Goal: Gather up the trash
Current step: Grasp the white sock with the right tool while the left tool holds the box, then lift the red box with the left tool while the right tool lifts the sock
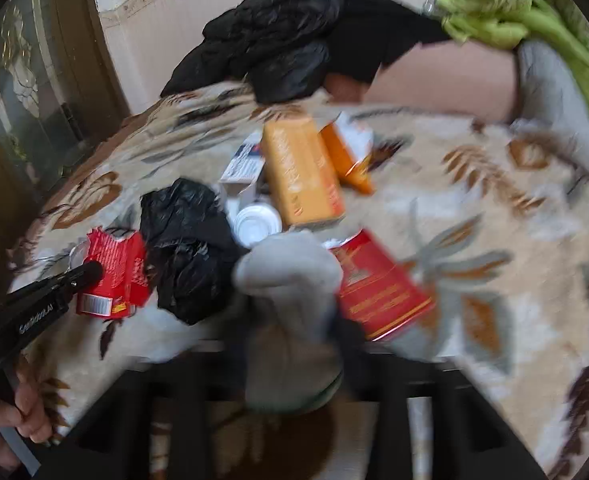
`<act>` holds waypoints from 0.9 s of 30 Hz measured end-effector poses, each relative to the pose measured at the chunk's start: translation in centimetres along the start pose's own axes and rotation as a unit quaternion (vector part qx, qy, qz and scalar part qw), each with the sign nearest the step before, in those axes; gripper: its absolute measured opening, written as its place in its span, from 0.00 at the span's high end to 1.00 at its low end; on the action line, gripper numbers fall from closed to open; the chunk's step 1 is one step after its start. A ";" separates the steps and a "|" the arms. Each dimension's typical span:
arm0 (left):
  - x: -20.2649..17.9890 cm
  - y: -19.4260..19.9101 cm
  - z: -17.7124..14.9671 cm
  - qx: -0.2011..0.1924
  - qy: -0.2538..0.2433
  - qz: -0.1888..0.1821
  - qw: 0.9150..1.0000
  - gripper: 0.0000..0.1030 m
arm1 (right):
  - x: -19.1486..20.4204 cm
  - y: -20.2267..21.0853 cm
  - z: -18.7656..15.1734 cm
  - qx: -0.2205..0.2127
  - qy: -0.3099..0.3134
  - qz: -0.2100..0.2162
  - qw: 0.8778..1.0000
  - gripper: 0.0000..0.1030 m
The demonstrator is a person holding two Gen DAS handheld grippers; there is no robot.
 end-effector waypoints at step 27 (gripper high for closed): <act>-8.3 11.4 -7.3 -0.001 -0.092 -0.071 0.993 0.96 | 0.9 11.7 -6.5 -0.050 -0.020 -0.007 0.999 0.83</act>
Point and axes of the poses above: each gripper's, at about its wrist camera, not at the fingertips, and y roughly against the way its jaws point, x to its left, z to its top, the point moved 1 cm from there along -y, roughly the way its jaws point, and after that the axes turned 8 degrees about -x, right-handed, at the moved point
